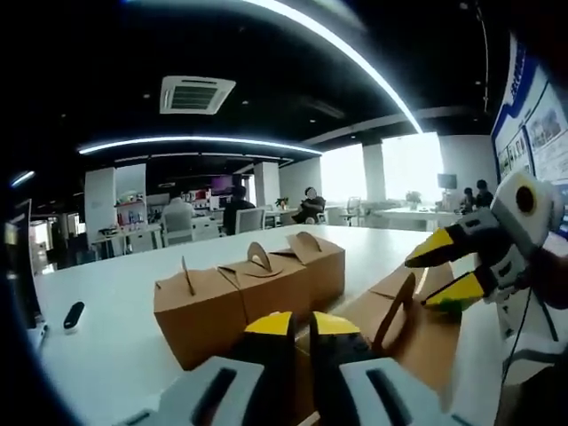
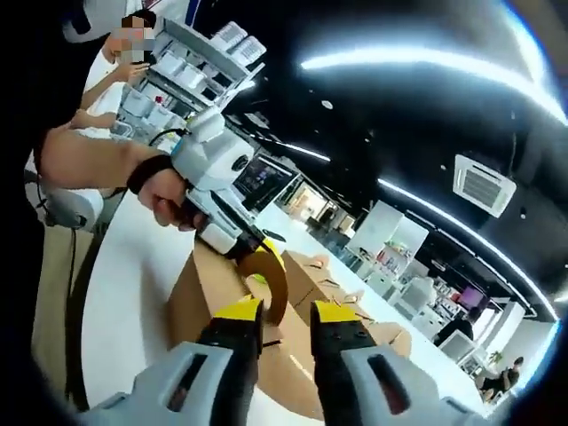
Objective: Pick up one paper box from the group, open the paper box, and remove the item inside
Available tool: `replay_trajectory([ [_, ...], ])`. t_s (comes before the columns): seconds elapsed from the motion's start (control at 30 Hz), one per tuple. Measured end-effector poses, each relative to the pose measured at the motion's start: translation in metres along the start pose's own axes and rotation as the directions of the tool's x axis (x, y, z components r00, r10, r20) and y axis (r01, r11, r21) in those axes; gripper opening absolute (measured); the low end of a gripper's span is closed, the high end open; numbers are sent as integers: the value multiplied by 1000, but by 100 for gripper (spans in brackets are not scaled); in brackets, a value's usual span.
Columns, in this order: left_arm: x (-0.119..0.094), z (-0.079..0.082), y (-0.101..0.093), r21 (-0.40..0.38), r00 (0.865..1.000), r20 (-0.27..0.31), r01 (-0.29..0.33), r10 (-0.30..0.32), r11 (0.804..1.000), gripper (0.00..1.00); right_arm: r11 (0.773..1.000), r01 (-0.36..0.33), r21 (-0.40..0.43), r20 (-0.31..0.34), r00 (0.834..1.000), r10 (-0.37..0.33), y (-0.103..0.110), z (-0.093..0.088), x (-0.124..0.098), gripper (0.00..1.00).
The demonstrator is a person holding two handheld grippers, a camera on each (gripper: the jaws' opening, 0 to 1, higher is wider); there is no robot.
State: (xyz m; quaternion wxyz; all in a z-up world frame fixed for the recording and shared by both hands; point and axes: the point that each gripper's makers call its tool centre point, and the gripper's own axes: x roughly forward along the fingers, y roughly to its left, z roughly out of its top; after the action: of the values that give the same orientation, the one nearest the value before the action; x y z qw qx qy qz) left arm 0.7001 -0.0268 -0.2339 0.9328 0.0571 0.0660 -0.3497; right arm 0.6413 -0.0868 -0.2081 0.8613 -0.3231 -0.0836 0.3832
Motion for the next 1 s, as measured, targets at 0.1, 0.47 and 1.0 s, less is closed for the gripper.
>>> replay_trajectory([
  [0.1,0,0,0,-2,1000,-2,7,-7,1000,10,992,14,-128,-42,999,-19,-1,6,7,25],
  [0.47,-4,-3,2,-250,985,-27,155,-167,956,22,863,11,-506,-100,992,-72,11,15,22,20],
  [1.0,-47,-6,-74,128,807,-234,578,-542,806,75,745,200,-636,23,970,-240,-8,28,9,16],
])
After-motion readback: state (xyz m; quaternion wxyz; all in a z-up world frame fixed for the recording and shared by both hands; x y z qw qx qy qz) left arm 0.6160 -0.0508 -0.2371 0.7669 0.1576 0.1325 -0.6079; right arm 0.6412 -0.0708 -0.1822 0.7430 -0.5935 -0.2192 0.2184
